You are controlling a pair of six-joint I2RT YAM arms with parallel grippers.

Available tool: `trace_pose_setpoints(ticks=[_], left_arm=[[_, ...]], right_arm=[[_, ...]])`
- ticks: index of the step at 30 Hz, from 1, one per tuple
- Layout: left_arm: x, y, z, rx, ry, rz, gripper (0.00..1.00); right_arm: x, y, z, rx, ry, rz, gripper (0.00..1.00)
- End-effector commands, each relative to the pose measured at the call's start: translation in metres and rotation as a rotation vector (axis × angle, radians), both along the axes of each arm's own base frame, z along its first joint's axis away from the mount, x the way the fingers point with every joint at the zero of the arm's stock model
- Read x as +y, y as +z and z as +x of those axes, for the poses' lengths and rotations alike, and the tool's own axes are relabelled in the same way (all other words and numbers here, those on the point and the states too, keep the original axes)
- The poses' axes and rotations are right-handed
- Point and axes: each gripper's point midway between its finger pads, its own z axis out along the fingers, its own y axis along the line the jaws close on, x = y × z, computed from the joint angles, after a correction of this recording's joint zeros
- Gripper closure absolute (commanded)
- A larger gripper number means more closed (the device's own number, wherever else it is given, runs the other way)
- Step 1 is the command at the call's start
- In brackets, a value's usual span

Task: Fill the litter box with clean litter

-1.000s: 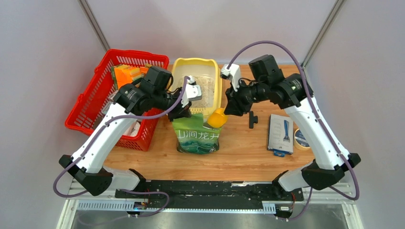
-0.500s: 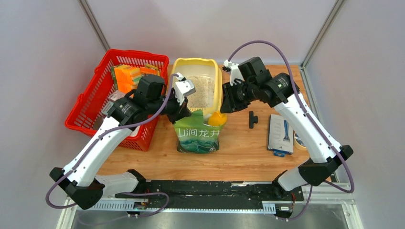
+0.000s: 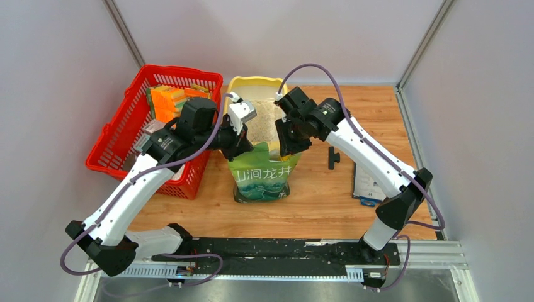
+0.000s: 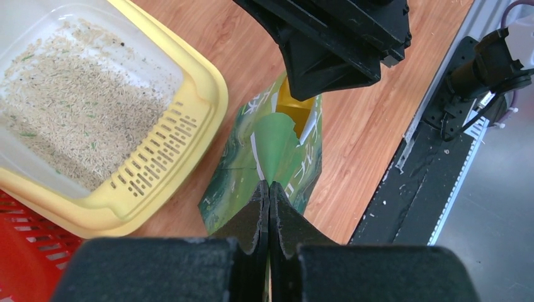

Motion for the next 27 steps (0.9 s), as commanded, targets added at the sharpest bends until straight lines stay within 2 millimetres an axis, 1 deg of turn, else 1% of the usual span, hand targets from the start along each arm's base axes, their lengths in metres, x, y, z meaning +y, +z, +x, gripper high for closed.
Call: trace_pose_setpoints(ticks=[1,2,5,6,7,9,10,13,16,17,19,20,22,23,24,25,26,27], left_arm=[[-0.003,0.083,0.003,-0.246,0.003,-0.201,1.0],[-0.003,0.082,0.001,-0.249,-0.003,-0.2,1.0],[-0.004,0.082,-0.005,-0.258,-0.028,-0.201,1.0],[-0.004,0.082,-0.006,-0.26,-0.032,-0.201,1.0],[-0.005,0.081,-0.007,-0.259,-0.038,-0.2,1.0],[-0.005,0.079,-0.007,-0.256,-0.041,-0.196,1.0],[-0.006,0.079,-0.007,-0.259,-0.042,-0.195,1.0],[-0.008,0.079,-0.006,-0.257,-0.045,-0.2,1.0],[-0.01,0.078,-0.004,-0.254,-0.044,-0.203,1.0],[-0.01,0.078,-0.003,-0.254,-0.046,-0.202,1.0],[-0.01,0.076,-0.004,-0.254,-0.047,-0.195,1.0],[-0.01,0.074,-0.003,-0.251,-0.046,-0.192,1.0],[-0.009,0.072,-0.004,-0.247,-0.047,-0.185,1.0],[-0.009,0.069,-0.004,-0.24,-0.05,-0.182,1.0],[-0.009,0.068,-0.005,-0.236,-0.051,-0.18,1.0],[-0.008,0.066,-0.006,-0.233,-0.054,-0.175,1.0],[-0.008,0.063,-0.007,-0.228,-0.057,-0.169,1.0],[-0.007,0.06,-0.008,-0.224,-0.059,-0.164,1.0]], right_arm=[[-0.026,-0.005,0.015,-0.062,-0.095,-0.135,1.0],[-0.026,-0.006,0.016,-0.065,-0.09,-0.143,1.0],[-0.026,-0.018,0.014,-0.036,-0.071,-0.171,1.0],[-0.026,-0.026,0.011,-0.016,-0.066,-0.183,1.0],[-0.031,-0.04,0.006,0.022,-0.064,-0.212,1.0],[-0.032,-0.055,-0.004,0.073,-0.056,-0.225,1.0],[-0.038,-0.068,-0.011,0.108,-0.055,-0.251,1.0],[-0.038,-0.082,-0.02,0.154,-0.056,-0.252,1.0],[-0.027,-0.088,-0.024,0.191,-0.066,-0.204,1.0],[-0.019,-0.092,-0.028,0.223,-0.054,-0.165,1.0],[-0.011,-0.096,-0.032,0.248,-0.062,-0.125,1.0],[-0.002,-0.099,-0.034,0.261,-0.045,-0.074,1.0],[0.004,-0.101,-0.035,0.277,-0.041,-0.012,1.0],[0.021,-0.097,-0.033,0.273,-0.009,0.086,1.0],[0.017,-0.103,-0.036,0.304,-0.014,0.133,1.0],[0.021,-0.103,-0.035,0.317,-0.012,0.193,1.0],[0.034,-0.096,-0.032,0.329,0.002,0.304,1.0],[0.027,-0.103,-0.032,0.354,-0.021,0.331,1.0]])
